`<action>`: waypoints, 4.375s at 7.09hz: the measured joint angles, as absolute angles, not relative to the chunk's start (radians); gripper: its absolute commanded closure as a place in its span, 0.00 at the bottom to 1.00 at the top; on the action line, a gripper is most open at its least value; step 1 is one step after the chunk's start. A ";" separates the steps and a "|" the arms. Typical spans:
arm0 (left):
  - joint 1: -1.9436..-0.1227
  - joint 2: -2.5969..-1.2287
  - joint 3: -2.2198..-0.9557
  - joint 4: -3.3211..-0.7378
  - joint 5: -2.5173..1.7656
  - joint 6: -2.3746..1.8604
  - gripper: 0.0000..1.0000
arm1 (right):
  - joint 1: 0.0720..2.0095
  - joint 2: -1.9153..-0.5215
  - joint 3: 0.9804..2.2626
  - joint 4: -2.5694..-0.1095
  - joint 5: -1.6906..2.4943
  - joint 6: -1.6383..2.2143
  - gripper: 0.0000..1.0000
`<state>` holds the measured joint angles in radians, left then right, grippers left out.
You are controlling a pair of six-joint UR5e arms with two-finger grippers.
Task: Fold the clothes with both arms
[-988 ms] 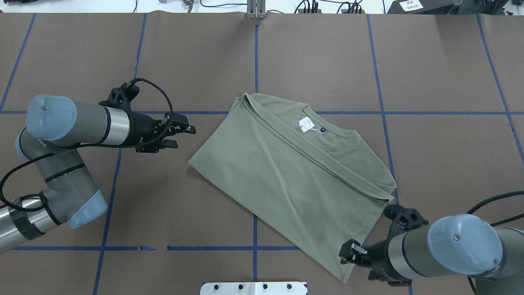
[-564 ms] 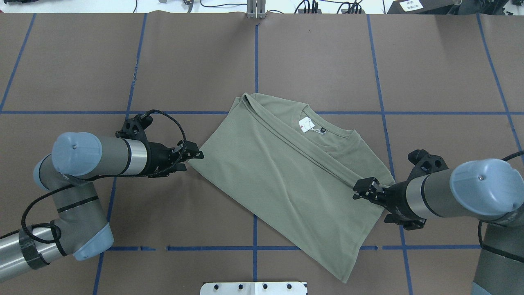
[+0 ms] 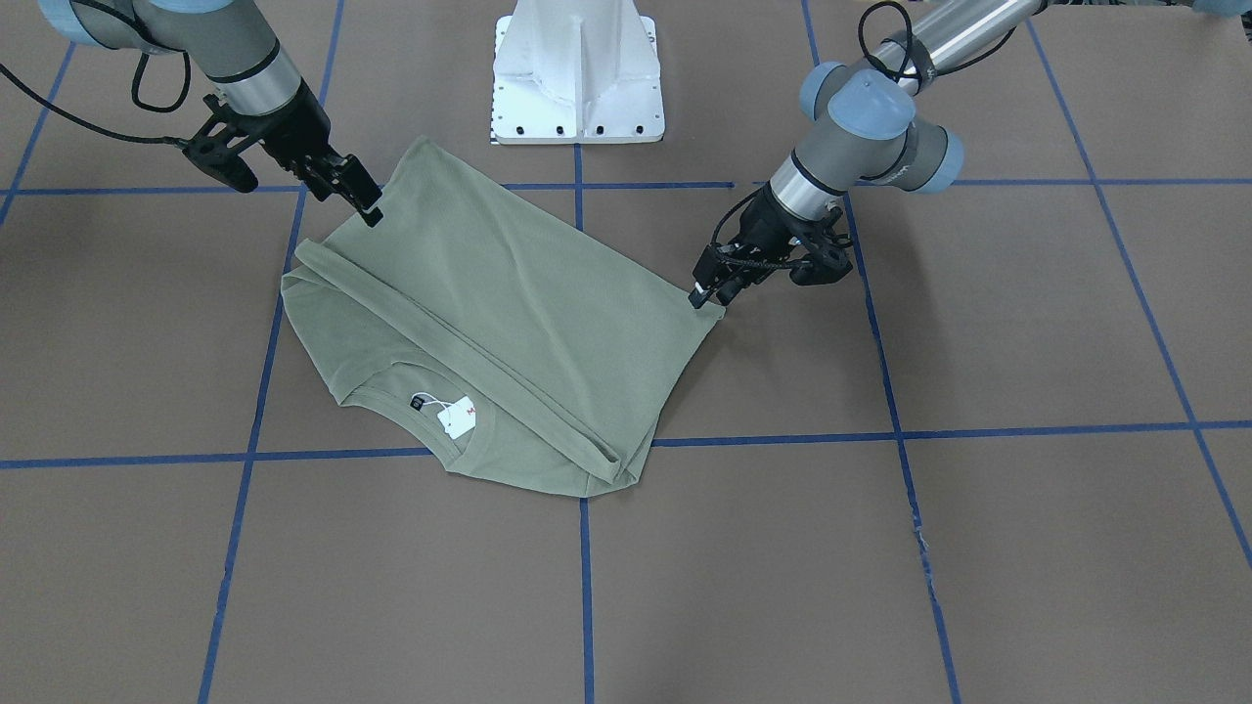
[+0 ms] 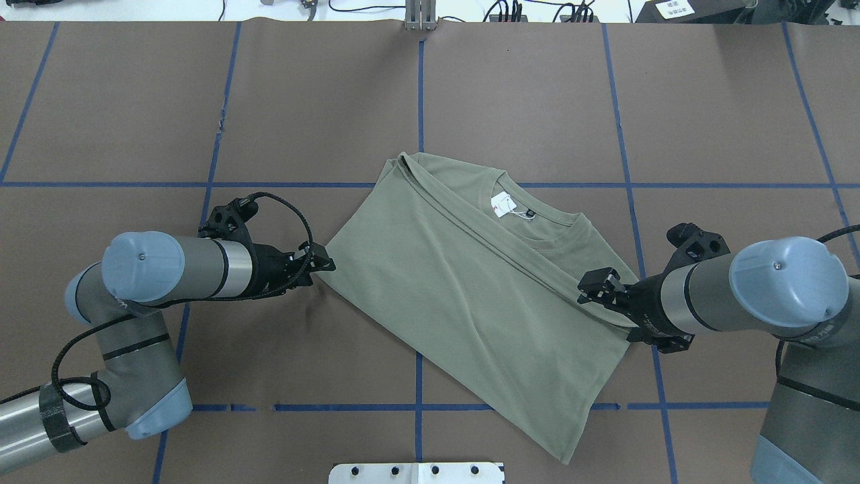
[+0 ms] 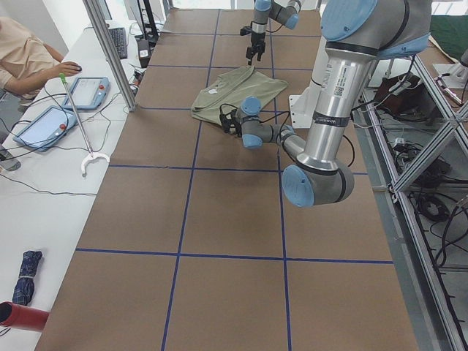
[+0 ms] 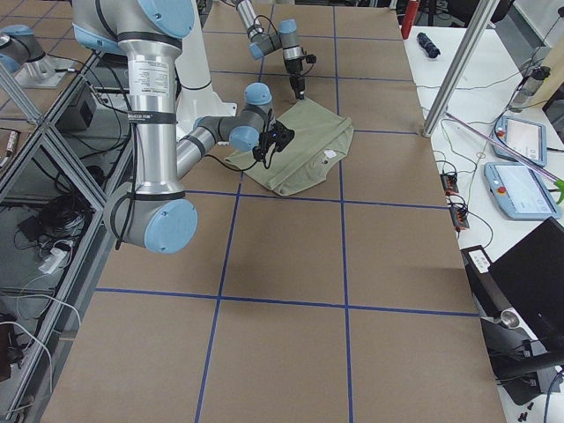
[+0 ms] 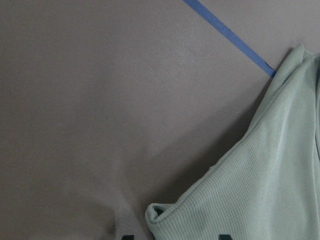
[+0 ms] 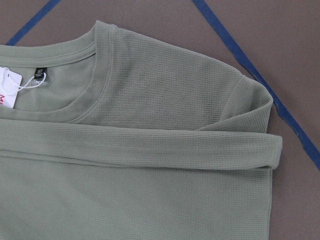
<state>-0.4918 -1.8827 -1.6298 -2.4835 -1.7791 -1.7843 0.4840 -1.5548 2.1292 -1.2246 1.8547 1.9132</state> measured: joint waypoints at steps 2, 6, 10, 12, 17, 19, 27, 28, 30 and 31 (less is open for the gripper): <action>-0.501 -1.883 -1.627 -2.483 -1.775 -1.782 1.00 | 0.485 -1.555 2.126 -1.225 1.855 1.913 0.00; -0.573 -1.886 -1.622 -2.416 -1.776 -1.607 1.00 | 0.485 -1.554 2.122 -1.224 1.853 1.913 0.00; -0.801 -2.106 -1.332 -2.401 -1.779 -1.397 1.00 | 0.499 -1.553 2.121 -1.224 1.853 1.914 0.00; -0.867 -2.293 -1.120 -2.414 -1.779 -1.395 1.00 | 0.517 -1.550 2.118 -1.223 1.831 1.914 0.00; -0.890 -2.370 -1.031 -2.487 -1.781 -1.396 0.43 | 0.519 -1.438 2.078 -1.226 1.761 1.916 0.00; -0.891 -2.192 -1.272 -2.482 -1.860 -1.391 0.43 | 0.498 -1.350 2.023 -1.238 1.762 1.914 0.00; -0.886 -1.990 -1.479 -2.480 -1.943 -1.387 0.42 | 0.380 -0.876 1.716 -1.640 1.815 1.092 0.00; -0.886 -1.990 -1.479 -2.480 -1.943 -1.388 0.42 | 0.380 -0.850 1.685 -1.665 1.827 1.023 0.00; -0.884 -1.988 -1.477 -2.481 -1.941 -1.388 0.41 | 0.380 -0.776 1.609 -1.737 1.833 0.942 0.00; -0.883 -1.988 -1.476 -2.482 -1.940 -1.388 0.40 | 0.380 -0.746 1.568 -1.751 1.831 0.927 0.00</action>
<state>-0.8829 -1.9877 -1.4760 -2.4824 -1.9403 -1.3882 0.3801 -0.7461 1.5677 -1.7512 1.8315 0.9269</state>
